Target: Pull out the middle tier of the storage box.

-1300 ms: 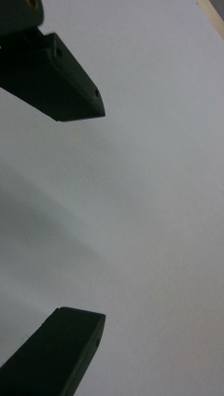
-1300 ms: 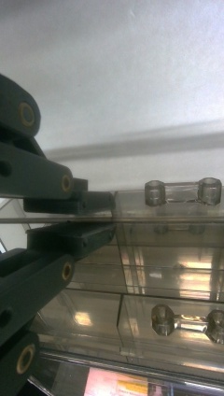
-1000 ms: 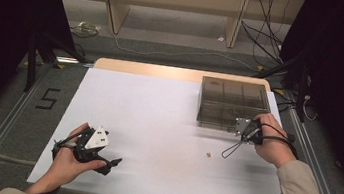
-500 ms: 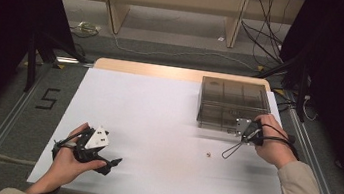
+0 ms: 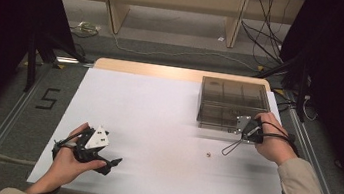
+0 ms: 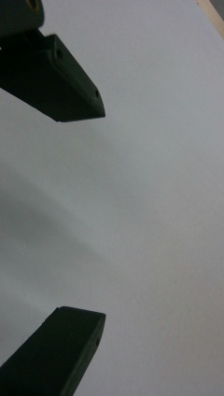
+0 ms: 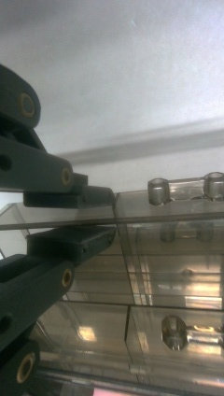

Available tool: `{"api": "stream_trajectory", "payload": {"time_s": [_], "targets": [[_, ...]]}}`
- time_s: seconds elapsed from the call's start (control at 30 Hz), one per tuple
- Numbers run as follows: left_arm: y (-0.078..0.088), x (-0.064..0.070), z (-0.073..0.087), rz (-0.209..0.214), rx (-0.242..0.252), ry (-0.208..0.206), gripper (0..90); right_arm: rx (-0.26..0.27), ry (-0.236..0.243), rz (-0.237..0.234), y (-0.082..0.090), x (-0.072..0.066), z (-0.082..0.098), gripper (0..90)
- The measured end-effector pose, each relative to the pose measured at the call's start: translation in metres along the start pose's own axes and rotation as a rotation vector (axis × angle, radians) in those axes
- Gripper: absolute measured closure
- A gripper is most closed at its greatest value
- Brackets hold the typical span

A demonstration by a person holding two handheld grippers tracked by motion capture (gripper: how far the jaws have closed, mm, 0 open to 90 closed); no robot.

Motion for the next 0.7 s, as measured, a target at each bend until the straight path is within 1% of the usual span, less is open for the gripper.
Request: {"api": "stream_trajectory", "payload": {"time_s": [0.07, 0.17, 0.2, 0.27, 0.37, 0.5, 0.57, 0.63, 0.7], "targets": [[-0.0001, 0.0000, 0.0001, 0.000, 0.000, 0.000, 3.3, -0.008, 0.000, -0.008, -0.0009, -0.0001, 0.0005, 80.3], [-0.0002, 0.0004, 0.0001, 0.002, 0.000, 0.002, 3.3, -0.001, 0.002, -0.013, -0.0019, -0.0003, 0.0008, 81.3], [-0.0001, 0.0001, 0.0000, 0.001, 0.000, 0.000, 3.3, -0.009, 0.008, -0.018, -0.0013, 0.0002, 0.0004, 81.6], [0.0000, 0.0001, 0.0000, 0.000, 0.000, 0.001, 3.3, -0.007, 0.019, -0.035, -0.0011, 0.0018, -0.0002, 82.1], [0.0001, -0.0002, 0.0002, 0.001, -0.002, -0.001, 3.3, -0.007, 0.027, -0.046, -0.0005, 0.0027, -0.0004, 82.6], [-0.0002, 0.0001, 0.0003, 0.002, -0.001, 0.004, 3.3, 0.003, 0.019, -0.046, -0.0003, 0.0018, 0.0001, 82.9], [-0.0001, -0.0001, 0.0001, 0.000, -0.001, 0.001, 3.3, -0.002, 0.018, -0.060, 0.0010, 0.0016, -0.0001, 83.1], [-0.0001, -0.0001, 0.0001, 0.000, -0.001, 0.000, 3.4, 0.009, 0.025, -0.061, 0.0009, 0.0017, -0.0001, 83.3], [-0.0002, 0.0002, 0.0001, 0.001, 0.000, 0.003, 3.4, 0.007, 0.029, -0.067, 0.0013, 0.0012, 0.0001, 83.5]]}}
Point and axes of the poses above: each handheld gripper's, and its own axes: y roughly backward along the jaws, z roughly out of its underside, x roughly to its right, the point moved 1 cm from there along -y, roughly forward along the jaws, and after that the axes turned 6 degrees about z, right-handed, at the moved point
